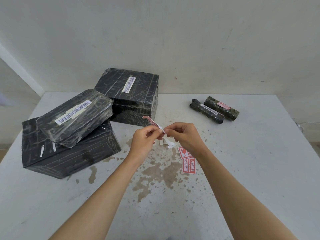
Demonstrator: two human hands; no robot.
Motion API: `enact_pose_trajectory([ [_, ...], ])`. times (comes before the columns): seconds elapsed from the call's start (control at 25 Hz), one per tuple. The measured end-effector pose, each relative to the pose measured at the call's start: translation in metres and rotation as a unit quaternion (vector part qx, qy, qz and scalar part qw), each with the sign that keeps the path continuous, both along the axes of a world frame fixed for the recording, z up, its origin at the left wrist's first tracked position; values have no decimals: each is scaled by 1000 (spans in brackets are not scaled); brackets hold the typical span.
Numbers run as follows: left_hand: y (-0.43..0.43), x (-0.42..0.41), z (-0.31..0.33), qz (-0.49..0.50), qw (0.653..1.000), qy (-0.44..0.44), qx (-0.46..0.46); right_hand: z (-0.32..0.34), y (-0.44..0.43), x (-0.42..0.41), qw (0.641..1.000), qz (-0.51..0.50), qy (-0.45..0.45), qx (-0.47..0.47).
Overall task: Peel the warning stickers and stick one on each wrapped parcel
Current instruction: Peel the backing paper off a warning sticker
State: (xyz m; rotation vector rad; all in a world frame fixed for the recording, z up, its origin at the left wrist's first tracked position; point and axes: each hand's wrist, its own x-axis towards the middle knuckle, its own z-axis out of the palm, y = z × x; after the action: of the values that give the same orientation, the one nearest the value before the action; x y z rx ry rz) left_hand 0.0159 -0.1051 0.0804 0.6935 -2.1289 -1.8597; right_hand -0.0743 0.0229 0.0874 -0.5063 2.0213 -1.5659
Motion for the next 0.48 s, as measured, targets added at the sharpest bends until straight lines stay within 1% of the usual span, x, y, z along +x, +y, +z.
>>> enact_pose_trajectory([
  [0.48, 3, -1, 1, -2, 1000, 2, -1, 1, 1, -1, 1000, -2, 16, 13],
])
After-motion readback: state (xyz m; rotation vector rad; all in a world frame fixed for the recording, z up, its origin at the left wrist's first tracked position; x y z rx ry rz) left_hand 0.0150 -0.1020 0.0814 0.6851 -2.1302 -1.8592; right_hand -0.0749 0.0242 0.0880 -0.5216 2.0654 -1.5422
